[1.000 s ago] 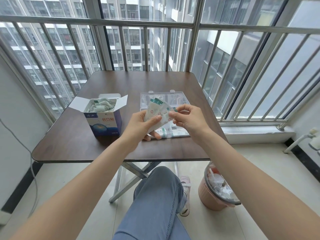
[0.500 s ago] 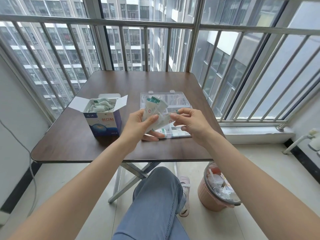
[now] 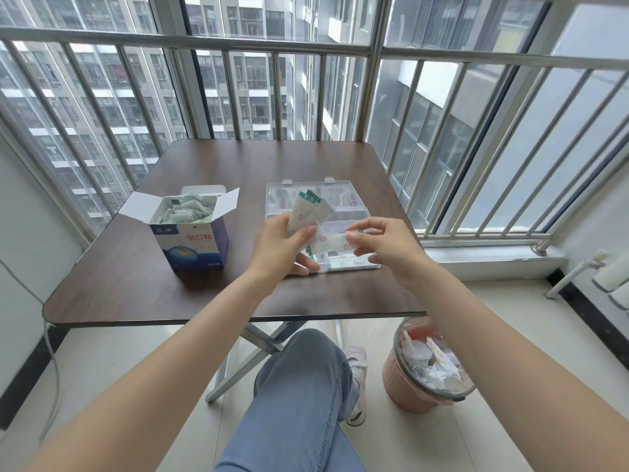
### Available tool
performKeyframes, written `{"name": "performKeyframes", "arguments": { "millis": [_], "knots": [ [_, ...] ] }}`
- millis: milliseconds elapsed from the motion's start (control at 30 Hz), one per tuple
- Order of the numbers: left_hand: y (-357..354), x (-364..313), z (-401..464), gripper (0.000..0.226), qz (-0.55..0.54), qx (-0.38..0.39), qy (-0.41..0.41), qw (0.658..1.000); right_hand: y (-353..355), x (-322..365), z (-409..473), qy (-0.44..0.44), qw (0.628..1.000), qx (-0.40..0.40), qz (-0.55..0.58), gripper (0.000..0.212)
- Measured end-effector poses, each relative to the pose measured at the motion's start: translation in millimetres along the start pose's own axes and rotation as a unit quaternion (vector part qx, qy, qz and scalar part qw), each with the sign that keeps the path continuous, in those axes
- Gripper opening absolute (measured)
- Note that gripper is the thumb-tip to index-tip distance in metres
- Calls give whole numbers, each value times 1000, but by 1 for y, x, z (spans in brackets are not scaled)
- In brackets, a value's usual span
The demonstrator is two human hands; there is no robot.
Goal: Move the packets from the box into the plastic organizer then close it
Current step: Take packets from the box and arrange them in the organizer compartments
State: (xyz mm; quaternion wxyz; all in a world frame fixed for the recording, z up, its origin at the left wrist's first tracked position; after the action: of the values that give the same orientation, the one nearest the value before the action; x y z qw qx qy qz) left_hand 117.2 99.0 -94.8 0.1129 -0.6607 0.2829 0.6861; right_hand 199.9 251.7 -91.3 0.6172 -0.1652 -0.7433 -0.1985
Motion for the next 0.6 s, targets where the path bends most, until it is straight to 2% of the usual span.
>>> {"name": "performKeyframes", "arguments": {
  "millis": [200,367,467,600],
  "knots": [
    [7,-3,9,16,57,-48,-19,997,29,6,15,47,994,-72,-62,5],
    [14,4,11,21,59,-54,2,997,36,-3,30,30,982,-62,-174,17],
    [14,2,12,19,61,-60,-4,996,31,-9,39,24,967,-55,-247,12],
    [12,-2,11,15,61,-55,-10,997,20,-4,36,32,928,-56,-366,9]
  ]
}}
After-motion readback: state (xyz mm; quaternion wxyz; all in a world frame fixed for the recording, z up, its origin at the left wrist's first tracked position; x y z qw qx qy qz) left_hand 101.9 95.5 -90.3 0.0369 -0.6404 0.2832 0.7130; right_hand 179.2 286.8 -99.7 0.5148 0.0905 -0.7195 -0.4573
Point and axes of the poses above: each hand's wrist, its own z-axis towards the middle knuckle, its own y-axis out of the back of the hand, x = y × z, the point moved 8 cm from there along z, towards the middle knuckle, and after that the axes turned 10 degrees about z, right-handed, at the moved point
